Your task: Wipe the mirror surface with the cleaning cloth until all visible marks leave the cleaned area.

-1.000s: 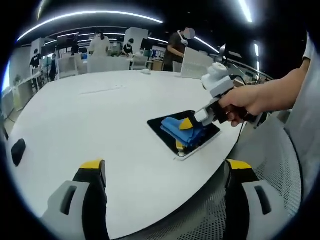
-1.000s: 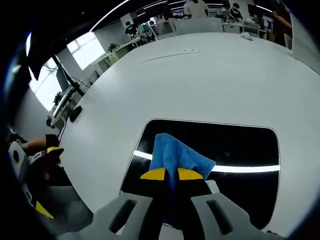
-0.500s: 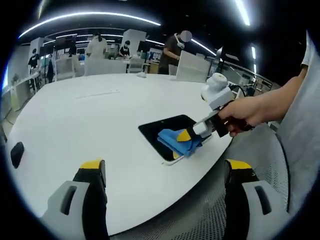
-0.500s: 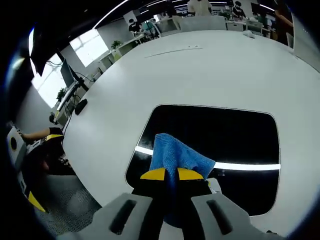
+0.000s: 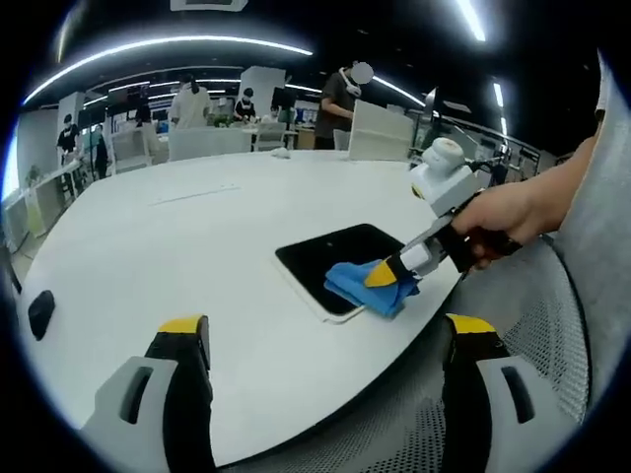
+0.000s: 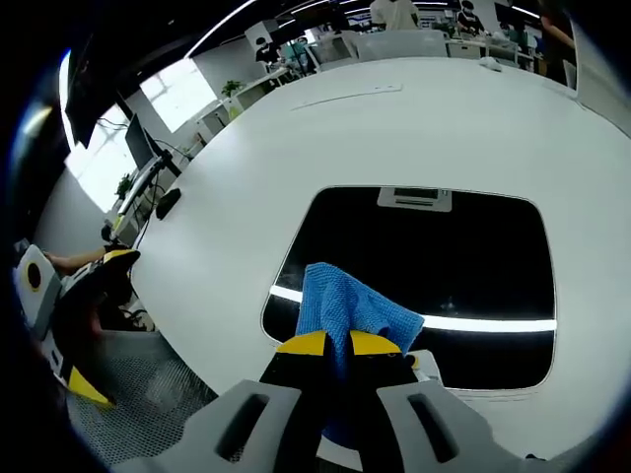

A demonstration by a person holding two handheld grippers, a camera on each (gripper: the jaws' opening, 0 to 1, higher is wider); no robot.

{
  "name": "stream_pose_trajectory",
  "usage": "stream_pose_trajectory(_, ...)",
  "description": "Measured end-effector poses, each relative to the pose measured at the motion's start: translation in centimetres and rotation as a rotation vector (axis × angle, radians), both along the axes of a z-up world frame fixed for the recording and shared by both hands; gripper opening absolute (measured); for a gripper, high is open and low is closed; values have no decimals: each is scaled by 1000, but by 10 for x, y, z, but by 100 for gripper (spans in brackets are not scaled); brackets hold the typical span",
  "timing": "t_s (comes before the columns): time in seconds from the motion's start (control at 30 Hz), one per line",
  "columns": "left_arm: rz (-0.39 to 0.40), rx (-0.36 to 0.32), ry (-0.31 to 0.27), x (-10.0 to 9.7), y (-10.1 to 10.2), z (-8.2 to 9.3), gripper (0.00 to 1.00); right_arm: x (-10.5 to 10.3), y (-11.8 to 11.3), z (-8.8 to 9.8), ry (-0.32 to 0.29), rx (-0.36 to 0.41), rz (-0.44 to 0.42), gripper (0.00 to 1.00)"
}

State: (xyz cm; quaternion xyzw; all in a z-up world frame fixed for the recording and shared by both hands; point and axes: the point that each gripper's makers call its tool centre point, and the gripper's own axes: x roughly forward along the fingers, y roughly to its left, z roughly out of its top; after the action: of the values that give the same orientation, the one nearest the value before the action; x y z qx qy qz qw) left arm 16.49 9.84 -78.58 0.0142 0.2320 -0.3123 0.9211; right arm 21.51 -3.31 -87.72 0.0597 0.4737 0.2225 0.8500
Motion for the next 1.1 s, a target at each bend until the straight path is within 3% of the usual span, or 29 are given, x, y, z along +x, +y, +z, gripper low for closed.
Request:
stream_pose_trajectory(0.33,9,5,-7,2,3,-2,98,-14,1,-1,42,8,23,1)
stream_pose_trajectory(1.1,8,26,3,3,7,-10,97,-14,-13,-1,51,24,13,1)
